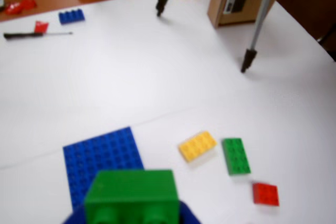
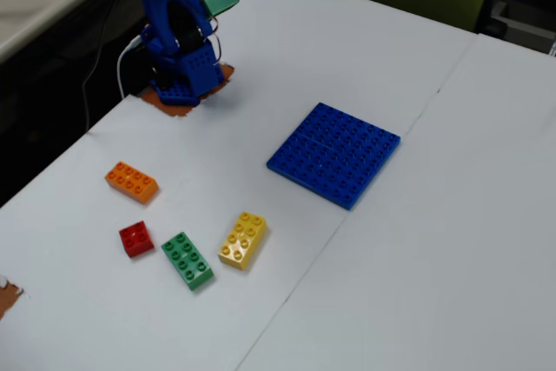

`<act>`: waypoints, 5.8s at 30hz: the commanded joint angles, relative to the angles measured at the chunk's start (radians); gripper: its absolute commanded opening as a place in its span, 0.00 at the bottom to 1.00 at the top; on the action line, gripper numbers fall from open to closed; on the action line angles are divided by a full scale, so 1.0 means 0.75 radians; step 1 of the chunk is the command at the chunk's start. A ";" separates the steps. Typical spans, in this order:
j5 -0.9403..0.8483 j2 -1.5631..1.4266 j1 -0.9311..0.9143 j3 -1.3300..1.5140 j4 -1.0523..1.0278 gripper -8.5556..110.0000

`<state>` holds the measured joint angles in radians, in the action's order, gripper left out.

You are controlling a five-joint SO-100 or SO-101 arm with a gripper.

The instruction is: Pick up the 2x2 green block and go up the 8x8 blue block.

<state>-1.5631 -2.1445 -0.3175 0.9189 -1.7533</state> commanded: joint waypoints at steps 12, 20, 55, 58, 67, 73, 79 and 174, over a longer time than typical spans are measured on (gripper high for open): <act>0.117 0.526 0.297 -0.894 0.160 0.14; 0.352 0.634 0.460 -0.659 0.389 0.14; -0.049 1.280 0.389 -0.470 0.016 0.14; -0.076 1.278 0.376 -0.454 0.010 0.14; -0.115 1.268 0.387 -0.419 0.004 0.14; -0.123 1.272 0.401 -0.419 0.004 0.15; -0.123 1.274 0.405 -0.419 0.004 0.15; -0.145 1.291 0.419 -0.419 0.002 0.15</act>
<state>-1.6751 -1.1689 -0.0107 0.6090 -1.7472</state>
